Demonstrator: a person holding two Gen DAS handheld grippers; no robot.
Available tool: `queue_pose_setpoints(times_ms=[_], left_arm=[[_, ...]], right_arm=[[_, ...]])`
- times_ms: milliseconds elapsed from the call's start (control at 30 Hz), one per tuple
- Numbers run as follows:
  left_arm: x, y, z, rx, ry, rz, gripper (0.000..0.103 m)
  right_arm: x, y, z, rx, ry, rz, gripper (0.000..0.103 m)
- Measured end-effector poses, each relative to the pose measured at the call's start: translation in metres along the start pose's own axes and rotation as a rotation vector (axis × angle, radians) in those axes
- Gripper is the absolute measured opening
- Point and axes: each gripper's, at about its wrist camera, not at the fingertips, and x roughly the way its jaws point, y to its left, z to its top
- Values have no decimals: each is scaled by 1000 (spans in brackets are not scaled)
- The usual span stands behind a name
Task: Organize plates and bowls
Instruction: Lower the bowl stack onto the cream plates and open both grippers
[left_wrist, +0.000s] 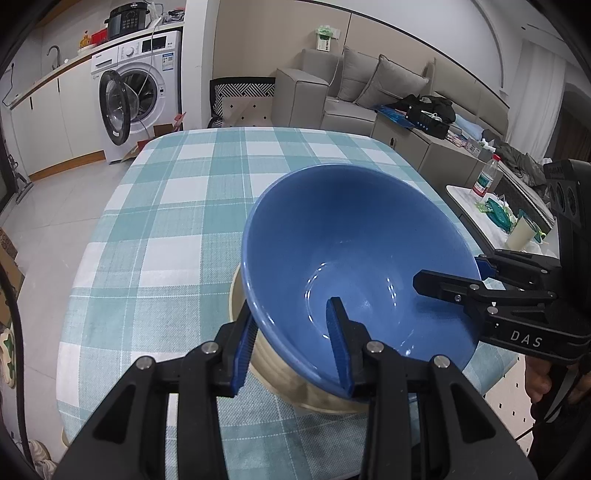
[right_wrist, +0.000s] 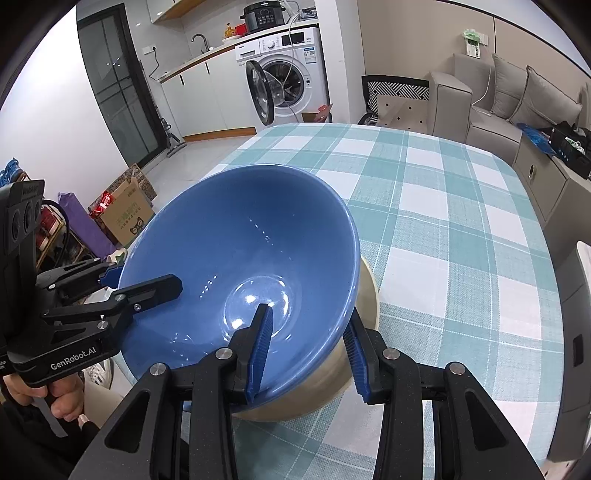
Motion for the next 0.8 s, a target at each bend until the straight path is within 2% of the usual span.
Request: queue_pose_setpoints(times_ms=[167, 233, 300, 467, 533, 600, 633, 667, 700, 800], left_arm=[[-2, 1, -4, -6, -4, -11, 37], [-3, 1, -4, -2, -7, -12, 41], [-5, 1, -4, 2, -15, -17, 48], [-10, 1, -1, 12, -36, -23, 53], [-12, 1, 0, 13, -48, -26, 60], [-14, 1, 0, 20, -61, -16, 61], [-14, 1, 0, 23, -63, -13, 62], [-15, 2, 0, 24, -65, -14, 66], [-16, 2, 0, 25, -69, -18, 76], [-23, 1, -1, 39, -114, -21, 88]], right_arm=[[0, 1, 0, 5, -8, 5, 39], [-2, 0, 0, 5, -20, 8, 41], [-6, 0, 1, 3, -40, 13, 49], [-14, 0, 2, -12, -58, 5, 51], [-15, -1, 1, -12, -63, 3, 54], [-16, -1, 0, -10, -67, 3, 64], [-17, -2, -1, -10, -70, 4, 65], [-18, -3, -1, -7, -74, 6, 69], [-19, -3, -2, -5, -78, 7, 75], [-24, -4, -4, 1, -101, 10, 85]])
